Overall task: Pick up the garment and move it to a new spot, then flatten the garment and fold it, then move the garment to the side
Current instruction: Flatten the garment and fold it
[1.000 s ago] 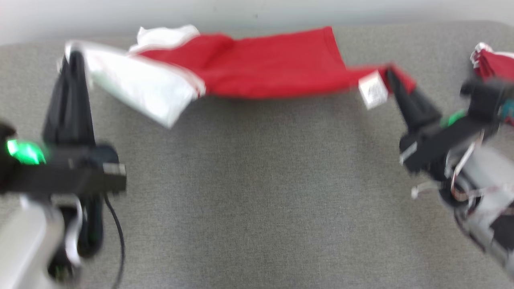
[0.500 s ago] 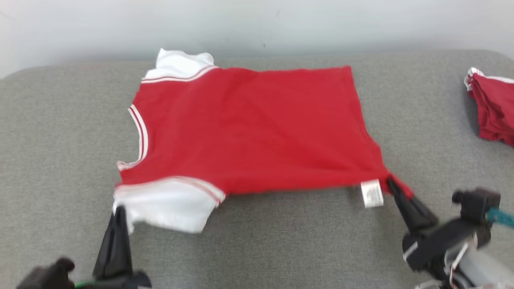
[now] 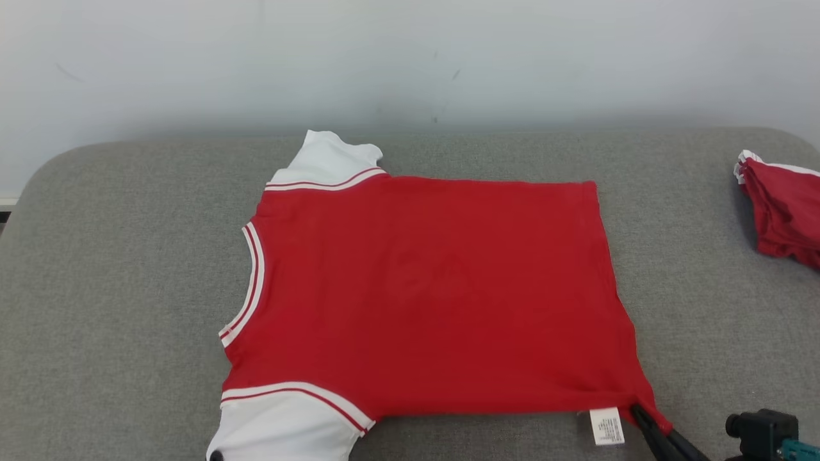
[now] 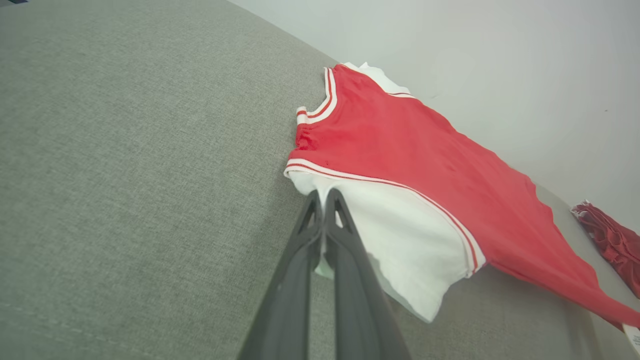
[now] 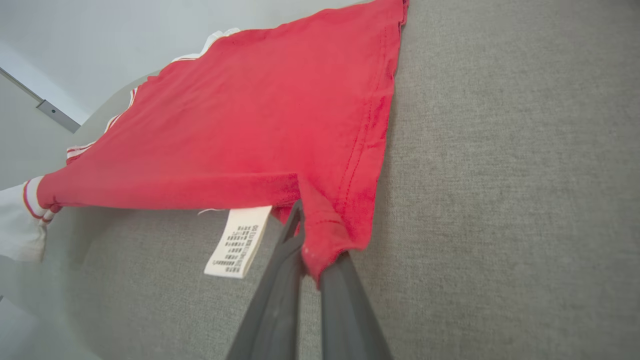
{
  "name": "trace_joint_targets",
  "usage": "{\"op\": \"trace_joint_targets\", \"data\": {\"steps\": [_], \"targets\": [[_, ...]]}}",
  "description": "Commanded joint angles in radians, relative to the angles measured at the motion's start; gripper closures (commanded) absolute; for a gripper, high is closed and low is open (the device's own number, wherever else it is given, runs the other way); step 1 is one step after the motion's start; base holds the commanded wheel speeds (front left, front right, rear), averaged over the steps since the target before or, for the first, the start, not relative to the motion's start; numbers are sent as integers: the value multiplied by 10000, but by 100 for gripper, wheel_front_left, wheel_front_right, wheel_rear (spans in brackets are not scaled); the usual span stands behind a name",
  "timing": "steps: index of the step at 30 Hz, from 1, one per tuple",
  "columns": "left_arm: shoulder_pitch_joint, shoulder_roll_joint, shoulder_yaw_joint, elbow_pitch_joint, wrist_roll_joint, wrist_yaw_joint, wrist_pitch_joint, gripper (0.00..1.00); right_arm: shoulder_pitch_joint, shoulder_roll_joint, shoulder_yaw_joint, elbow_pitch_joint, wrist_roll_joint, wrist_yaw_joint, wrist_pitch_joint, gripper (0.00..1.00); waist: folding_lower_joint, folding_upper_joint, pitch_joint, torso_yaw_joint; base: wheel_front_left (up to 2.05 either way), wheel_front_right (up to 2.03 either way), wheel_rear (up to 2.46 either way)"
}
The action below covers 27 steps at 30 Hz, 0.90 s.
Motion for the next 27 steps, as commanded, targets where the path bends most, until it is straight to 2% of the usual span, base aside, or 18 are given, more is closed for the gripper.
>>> {"op": "trace_joint_targets", "data": {"steps": [1,6,12,20,27], "targets": [[242,-80,57,74,97,-31,-31,100,356,-45,-82,-91,-97,-27,124,100,1,1,-197,102,0,0,0],[696,-174,2,336,191,-240,-30,100,1535,-38,-582,-628,-282,-27,725,100,1,1,-341,188,0,0,0],[227,37,-176,357,457,-443,22,100,1930,364,-1061,-1071,-477,-28,1114,100,1,1,-427,104,0,0,0],[-1118,764,-243,258,882,-804,604,100,1306,612,-1300,-1473,-642,-28,1600,100,1,1,-296,-134,0,0,0],[-3158,1264,-308,668,1013,-1269,1389,100,-101,773,-1165,-1319,-580,-28,2093,100,1,1,290,-394,0,0,0]]}}
